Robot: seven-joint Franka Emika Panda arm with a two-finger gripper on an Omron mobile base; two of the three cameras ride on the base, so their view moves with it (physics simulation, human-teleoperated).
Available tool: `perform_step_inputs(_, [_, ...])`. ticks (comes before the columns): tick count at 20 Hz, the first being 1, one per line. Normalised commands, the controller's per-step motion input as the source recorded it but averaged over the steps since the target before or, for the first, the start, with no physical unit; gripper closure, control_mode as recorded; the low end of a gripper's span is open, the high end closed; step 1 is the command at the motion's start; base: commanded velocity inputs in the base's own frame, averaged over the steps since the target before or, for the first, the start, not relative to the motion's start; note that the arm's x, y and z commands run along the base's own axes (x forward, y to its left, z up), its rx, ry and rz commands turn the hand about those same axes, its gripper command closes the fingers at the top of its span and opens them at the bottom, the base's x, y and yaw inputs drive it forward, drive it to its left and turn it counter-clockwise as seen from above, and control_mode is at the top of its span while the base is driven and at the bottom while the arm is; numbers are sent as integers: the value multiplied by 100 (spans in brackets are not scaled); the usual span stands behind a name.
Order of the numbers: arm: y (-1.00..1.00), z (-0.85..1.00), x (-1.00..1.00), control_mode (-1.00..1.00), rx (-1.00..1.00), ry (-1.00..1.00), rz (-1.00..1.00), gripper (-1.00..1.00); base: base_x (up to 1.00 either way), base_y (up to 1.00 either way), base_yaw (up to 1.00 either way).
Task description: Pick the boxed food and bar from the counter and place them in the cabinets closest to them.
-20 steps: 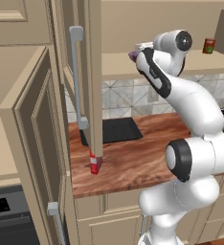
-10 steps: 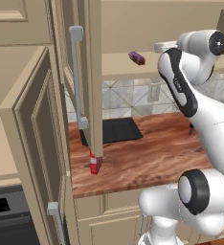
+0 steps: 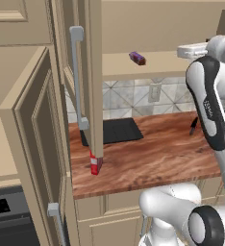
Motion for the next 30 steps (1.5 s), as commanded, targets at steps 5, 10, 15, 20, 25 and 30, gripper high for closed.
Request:
perform_step_inputs(5, [-5, -2, -93, -100, 0, -18, 9, -100, 0, 0, 0])
perform_step_inputs(10, [0, -23, -86, -100, -5, -11, 13, -100, 0, 0, 0])
perform_step_inputs(15, [8, -44, -43, -100, -16, 0, 17, -100, 0, 0, 0])
perform_step_inputs(20, [7, -38, -3, -100, -24, 10, 15, -100, 0, 0, 0])
perform_step_inputs(25, [14, -40, 0, -100, -33, 23, 10, -100, 0, 0, 0])
perform_step_inputs(30, [23, -68, 1, -100, -35, 27, 9, -100, 0, 0, 0])
